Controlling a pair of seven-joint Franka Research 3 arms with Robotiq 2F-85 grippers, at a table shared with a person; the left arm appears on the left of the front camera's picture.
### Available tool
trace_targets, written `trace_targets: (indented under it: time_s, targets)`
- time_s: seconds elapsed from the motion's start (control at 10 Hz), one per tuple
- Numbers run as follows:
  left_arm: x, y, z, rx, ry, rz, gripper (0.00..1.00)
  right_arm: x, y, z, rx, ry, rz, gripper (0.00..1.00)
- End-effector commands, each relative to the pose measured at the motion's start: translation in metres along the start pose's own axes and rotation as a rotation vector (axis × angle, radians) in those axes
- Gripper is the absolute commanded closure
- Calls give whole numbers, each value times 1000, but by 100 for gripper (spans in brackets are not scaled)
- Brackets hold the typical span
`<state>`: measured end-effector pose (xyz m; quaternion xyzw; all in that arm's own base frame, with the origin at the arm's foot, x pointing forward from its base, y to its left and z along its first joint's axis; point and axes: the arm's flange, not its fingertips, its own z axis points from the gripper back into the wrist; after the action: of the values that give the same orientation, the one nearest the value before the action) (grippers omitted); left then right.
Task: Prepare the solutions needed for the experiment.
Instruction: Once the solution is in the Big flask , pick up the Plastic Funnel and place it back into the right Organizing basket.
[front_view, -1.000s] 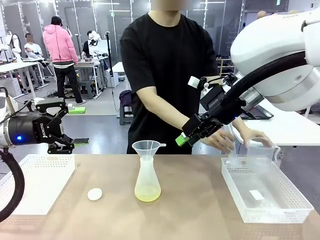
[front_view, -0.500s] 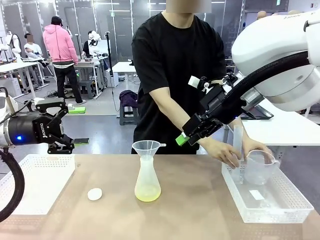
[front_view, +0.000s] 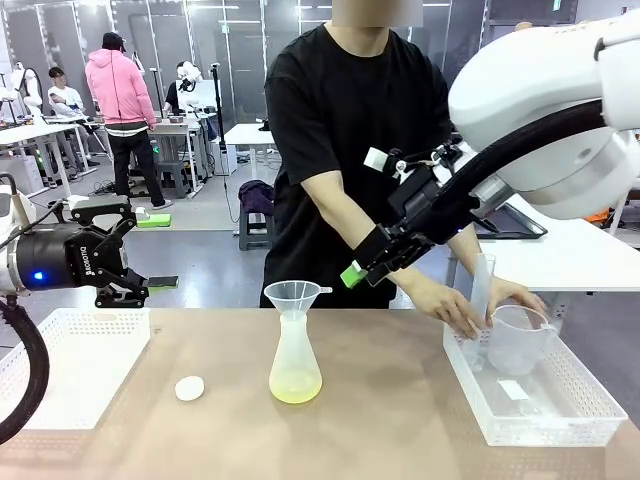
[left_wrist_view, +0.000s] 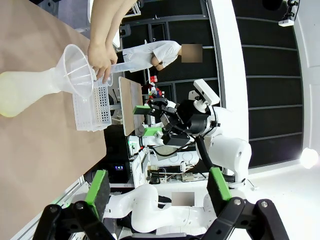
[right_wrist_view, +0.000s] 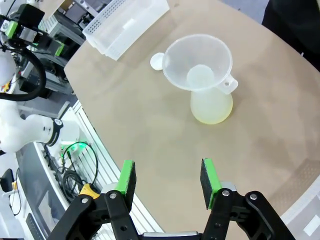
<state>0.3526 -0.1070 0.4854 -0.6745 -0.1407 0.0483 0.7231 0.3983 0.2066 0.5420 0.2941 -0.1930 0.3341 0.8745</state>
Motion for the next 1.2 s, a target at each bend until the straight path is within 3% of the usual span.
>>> trace_targets:
  time_s: [0.0, 0.4, 0.5, 1.1]
  targets:
    - [-2, -3, -2, -24, -7, 21, 0, 23, -5, -11, -49, 3, -47, 34]
    - [-2, -3, -2, -24, -7, 21, 0, 53, -12, -32, -140, 55, -200, 34]
    - [-2, -3, -2, -24, -7, 21, 0, 59, -11, -35, -215, 67, -235, 34]
    - [-2, -3, -2, -24, -7, 21, 0, 83, 6, -57, -379, 150, -289, 34]
